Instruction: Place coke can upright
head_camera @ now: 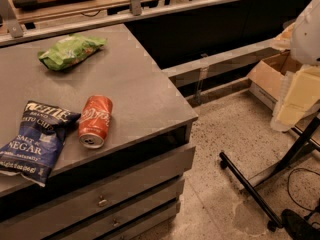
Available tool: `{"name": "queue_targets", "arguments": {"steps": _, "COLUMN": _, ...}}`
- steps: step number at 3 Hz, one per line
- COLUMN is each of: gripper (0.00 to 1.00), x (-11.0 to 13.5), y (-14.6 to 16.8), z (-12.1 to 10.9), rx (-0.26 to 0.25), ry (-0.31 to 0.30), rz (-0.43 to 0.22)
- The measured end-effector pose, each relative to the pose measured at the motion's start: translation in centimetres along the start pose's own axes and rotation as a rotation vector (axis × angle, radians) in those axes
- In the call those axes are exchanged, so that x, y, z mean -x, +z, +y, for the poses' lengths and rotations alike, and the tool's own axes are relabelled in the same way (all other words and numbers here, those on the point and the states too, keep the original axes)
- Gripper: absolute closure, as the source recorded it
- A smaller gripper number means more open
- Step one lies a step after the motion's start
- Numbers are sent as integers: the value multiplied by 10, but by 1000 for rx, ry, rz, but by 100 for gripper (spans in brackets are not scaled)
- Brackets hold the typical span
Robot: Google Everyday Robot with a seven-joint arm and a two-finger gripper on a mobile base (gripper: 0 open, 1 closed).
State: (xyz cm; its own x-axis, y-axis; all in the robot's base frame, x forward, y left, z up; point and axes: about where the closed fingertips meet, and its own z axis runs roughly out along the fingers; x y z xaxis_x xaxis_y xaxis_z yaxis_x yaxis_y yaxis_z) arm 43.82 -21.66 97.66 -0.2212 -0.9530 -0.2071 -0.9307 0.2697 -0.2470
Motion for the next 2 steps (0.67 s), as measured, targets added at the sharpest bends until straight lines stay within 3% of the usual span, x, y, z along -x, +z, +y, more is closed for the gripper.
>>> {"name": "queue_targets", "arguments": {"steps": 1, "gripper": 0, "x": 0, "y": 0, "z": 0, "rx": 0, "ry": 0, "rz": 0}}
{"name": "queue_targets", "arguments": {"steps": 2, "gripper": 0, "x": 43, "y": 8, "z": 3, "rx": -29, "ry": -145, "rz": -19}}
